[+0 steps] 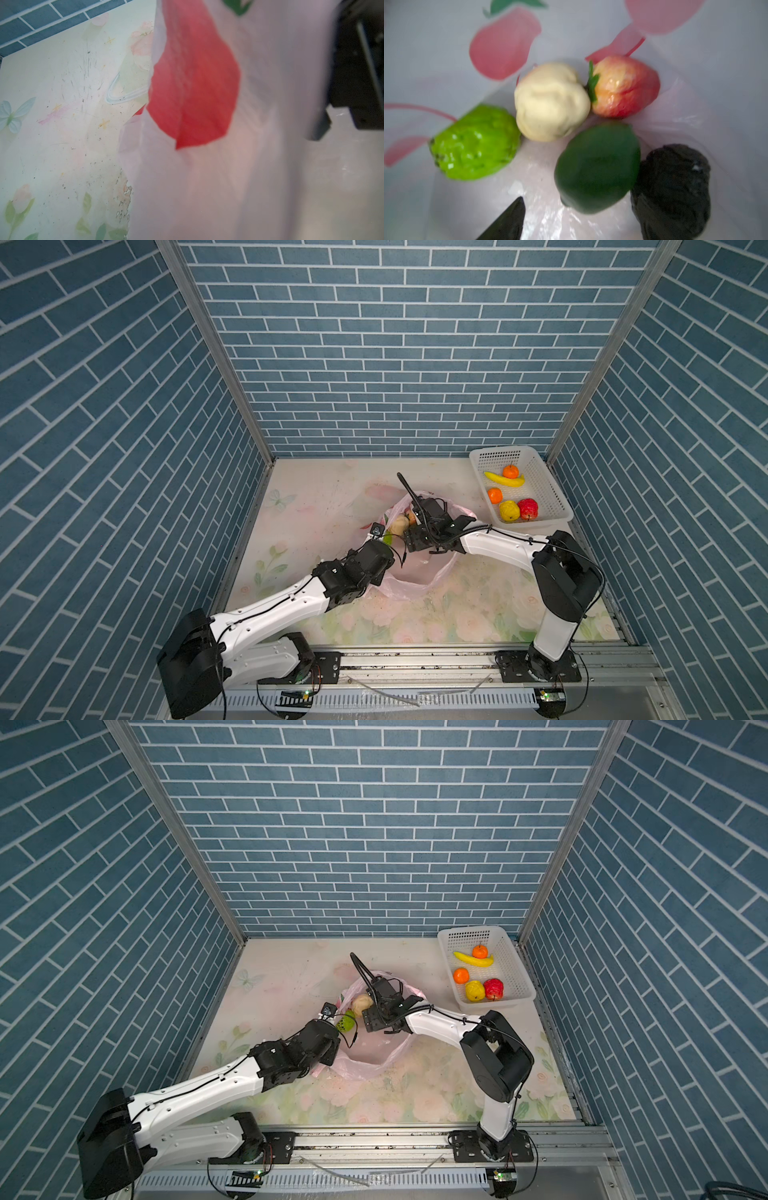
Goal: Untie the knot of the plastic bag and take out the fruit
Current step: 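Lower the right gripper into the bag and close on the dark green fruit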
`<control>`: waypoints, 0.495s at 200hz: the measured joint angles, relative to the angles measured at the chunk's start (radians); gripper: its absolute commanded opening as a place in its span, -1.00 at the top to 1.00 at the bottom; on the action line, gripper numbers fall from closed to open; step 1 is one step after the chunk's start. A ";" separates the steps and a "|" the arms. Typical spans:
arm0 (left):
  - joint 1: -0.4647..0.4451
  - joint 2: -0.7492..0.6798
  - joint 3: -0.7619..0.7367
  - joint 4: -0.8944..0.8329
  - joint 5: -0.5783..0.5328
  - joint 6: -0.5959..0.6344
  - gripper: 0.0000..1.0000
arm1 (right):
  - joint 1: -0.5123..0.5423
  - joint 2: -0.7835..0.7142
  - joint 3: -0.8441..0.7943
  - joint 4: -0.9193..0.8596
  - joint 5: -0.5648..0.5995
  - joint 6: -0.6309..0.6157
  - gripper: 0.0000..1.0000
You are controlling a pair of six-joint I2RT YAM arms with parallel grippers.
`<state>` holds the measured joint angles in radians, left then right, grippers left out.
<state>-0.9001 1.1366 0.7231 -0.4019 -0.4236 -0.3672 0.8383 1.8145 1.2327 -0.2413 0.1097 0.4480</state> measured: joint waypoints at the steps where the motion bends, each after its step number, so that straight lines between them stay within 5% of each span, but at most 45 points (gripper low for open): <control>1: 0.000 0.000 0.000 0.000 0.000 0.000 1.00 | 0.000 0.001 0.002 0.001 0.001 0.001 -0.70; 99: 0.000 0.009 0.000 0.013 0.006 0.002 1.00 | -0.002 0.097 0.061 -0.013 0.023 0.179 -0.64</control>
<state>-0.9001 1.1454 0.7231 -0.3893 -0.4171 -0.3656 0.8368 1.9114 1.2934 -0.2539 0.1326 0.6266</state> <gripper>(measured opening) 0.044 0.817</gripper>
